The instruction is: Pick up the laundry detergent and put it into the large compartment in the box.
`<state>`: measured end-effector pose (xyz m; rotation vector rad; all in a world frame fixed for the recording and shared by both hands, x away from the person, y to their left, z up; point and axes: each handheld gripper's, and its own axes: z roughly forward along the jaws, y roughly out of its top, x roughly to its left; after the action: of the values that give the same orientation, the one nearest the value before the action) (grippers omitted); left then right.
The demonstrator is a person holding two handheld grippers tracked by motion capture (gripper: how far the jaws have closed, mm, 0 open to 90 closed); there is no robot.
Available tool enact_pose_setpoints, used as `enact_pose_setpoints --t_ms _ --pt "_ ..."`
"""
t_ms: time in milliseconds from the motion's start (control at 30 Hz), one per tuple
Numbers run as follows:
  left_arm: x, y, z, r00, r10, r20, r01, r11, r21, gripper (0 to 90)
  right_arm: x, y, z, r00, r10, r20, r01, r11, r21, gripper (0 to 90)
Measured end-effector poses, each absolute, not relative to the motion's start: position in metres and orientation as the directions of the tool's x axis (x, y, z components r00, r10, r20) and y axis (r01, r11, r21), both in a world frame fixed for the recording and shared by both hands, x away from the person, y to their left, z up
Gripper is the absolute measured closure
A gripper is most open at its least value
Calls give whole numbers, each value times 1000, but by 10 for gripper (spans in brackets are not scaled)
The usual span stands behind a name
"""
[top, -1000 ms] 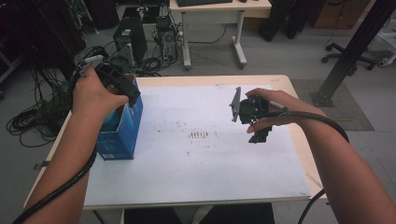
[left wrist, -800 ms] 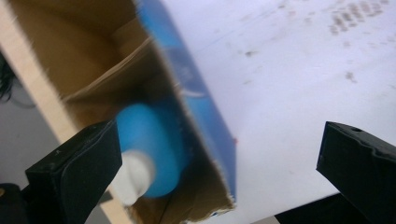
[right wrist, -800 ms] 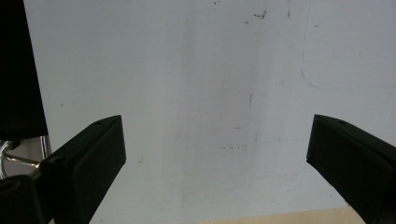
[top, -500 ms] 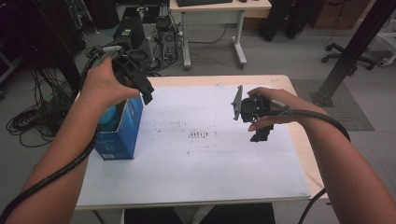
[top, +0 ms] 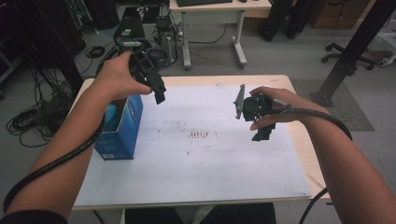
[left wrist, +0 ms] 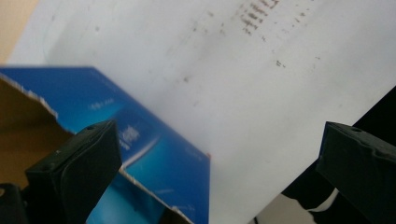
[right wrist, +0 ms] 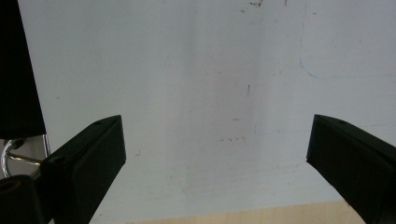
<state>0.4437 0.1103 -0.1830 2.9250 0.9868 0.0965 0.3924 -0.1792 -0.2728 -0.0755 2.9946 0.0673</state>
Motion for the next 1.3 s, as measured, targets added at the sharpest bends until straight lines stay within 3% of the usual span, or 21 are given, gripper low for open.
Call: enact_pose_setpoints --t_ms 400,667,1300 --pt "436 90 -190 892 451 24 450 -892 49 2 394 -182 -275 -989 -41 -142 -47 998 42 44" --pt "428 85 -192 930 368 13 366 -927 81 2 394 -182 -275 -989 -40 -143 -46 998 45 44" --pt "419 85 -198 951 308 9 306 -949 75 2 399 -179 -275 -988 -45 -147 -52 998 43 43"
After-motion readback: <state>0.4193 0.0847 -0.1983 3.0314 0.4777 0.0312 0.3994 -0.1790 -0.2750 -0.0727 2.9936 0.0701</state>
